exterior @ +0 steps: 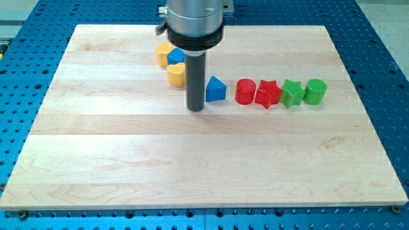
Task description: Move the yellow heart and triangle horizontally to the red blocks
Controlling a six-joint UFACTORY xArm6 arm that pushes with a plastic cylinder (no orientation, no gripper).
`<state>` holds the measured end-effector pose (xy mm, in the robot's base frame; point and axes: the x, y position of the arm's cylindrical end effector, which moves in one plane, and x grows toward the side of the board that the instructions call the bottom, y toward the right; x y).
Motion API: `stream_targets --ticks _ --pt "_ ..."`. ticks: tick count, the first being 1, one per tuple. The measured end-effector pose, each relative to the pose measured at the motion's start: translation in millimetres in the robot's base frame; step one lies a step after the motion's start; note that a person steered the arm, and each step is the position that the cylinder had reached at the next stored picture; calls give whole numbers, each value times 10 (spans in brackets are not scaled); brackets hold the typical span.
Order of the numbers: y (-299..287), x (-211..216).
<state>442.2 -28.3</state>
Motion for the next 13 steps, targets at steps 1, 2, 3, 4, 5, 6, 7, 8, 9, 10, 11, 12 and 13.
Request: stream_targets --ticks 1,2,3,4,5,6,7,8,9,10,11,12,13 --pt "-240 -115" --pt "43 -289" --pt "340 -462" --pt "377 -544" --pt "189 -578" --pt "-99 -816" --pt "-111 -1197" --pt "-547 -1215" --pt "-634 -915" --pt "-894 -1015" --pt "-1040 -759" --pt "-471 -721" --pt "-440 -694"
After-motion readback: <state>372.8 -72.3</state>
